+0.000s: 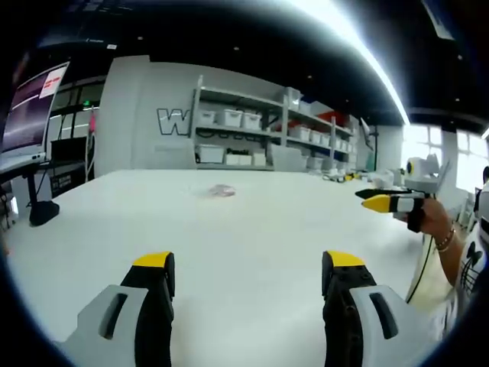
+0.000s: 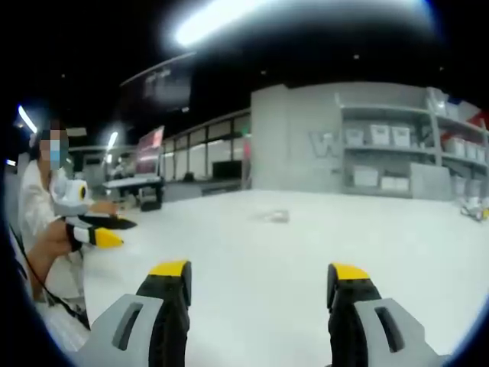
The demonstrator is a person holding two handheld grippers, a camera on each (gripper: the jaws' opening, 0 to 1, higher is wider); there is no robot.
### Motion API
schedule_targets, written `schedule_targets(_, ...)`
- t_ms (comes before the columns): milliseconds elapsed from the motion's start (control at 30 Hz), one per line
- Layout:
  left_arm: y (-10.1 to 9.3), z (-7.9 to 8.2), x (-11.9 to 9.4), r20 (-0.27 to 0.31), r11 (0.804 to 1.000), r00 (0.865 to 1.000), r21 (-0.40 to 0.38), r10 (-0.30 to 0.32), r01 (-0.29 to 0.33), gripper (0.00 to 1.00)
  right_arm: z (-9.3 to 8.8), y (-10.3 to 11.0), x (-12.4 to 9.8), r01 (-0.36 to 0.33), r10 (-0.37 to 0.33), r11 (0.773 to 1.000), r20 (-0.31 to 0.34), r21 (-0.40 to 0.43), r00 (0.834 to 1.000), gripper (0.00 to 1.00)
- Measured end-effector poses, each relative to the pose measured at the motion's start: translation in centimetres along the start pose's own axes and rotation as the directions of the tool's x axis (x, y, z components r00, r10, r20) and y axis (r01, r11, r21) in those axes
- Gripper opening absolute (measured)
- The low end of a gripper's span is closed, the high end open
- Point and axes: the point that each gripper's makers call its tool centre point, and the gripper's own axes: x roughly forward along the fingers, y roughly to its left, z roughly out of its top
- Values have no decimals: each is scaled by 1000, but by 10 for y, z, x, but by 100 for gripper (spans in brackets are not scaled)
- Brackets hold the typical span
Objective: Open the resealable bag by pulling the two sides of the seal apart until the entire bag opening is separated and visibly accessible.
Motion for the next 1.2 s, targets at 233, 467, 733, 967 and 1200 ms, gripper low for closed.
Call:
schedule_targets(233,0,0,0,-1,1000,1000,1,0,0,78,0,0,0,0,0,1000,0,-1,1000,72)
schedule_targets(467,0,0,0,-1,1000,1000,1,1,-1,78,0,0,0,0,0,1000,0,-1,1000,72)
schedule_targets(733,0,1,1,-1,1000,1000,2,1,-1,78,0,0,0,-1,1,1000,0,-1,1000,72)
schedule_targets(967,2,2,1,-1,1000,1000,5,2,-2,78,-1,-2,1,1,-1,1000,-5,-2,1000,72)
schedule_targets(1200,2,4,4,2,1000,1000,10,0,0,77,-5,-6,1,10,-10,1000,-26,-13,1000,72)
